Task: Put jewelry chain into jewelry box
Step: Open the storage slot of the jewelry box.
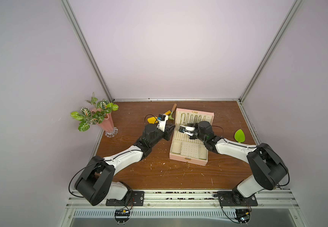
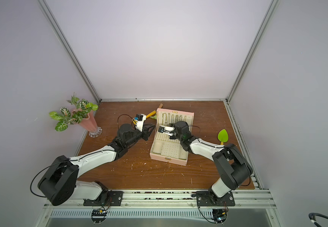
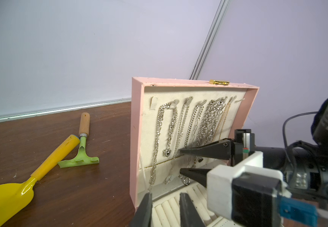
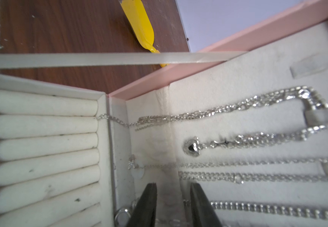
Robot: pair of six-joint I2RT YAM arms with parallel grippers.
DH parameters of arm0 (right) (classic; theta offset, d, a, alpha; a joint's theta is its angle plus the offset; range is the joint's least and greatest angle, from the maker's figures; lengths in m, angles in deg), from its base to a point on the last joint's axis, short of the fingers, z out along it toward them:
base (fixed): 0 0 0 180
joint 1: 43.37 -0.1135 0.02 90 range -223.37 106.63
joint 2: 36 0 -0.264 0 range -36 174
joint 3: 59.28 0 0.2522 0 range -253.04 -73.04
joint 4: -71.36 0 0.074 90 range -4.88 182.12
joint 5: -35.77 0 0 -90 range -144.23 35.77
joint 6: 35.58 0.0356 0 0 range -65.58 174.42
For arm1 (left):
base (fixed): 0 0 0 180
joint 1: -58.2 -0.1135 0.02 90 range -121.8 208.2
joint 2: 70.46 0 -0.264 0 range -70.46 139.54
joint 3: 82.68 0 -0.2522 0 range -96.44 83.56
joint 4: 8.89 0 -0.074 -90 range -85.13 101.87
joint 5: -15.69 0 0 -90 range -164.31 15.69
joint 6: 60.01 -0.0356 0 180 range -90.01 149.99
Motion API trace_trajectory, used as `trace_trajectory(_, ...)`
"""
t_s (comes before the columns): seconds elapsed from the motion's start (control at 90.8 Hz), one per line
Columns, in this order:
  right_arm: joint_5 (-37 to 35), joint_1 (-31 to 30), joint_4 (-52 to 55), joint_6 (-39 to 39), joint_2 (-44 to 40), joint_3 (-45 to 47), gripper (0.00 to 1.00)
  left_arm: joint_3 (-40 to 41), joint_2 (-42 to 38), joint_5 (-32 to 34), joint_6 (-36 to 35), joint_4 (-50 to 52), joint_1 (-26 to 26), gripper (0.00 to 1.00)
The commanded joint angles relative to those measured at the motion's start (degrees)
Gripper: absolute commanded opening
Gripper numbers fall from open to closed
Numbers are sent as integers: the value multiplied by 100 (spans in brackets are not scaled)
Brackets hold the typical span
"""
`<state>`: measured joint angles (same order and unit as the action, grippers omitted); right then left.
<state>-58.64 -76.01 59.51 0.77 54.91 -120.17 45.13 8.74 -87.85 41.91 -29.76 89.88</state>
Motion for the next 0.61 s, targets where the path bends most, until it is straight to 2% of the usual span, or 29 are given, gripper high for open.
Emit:
trace_trajectory(0.0,-215,-22,-197,-127,133,-276,33,42,-124,-87,-43,-79,-64,28)
trace_trajectory(0.275,-370,-29,-15,-89,351,-203,25,70,-159,-85,-69,-79,-79,28)
trace_trajectory(0.594,-273,-32,-70,218,200,-130,4,53,-155,-159,-52,-79,-74,28)
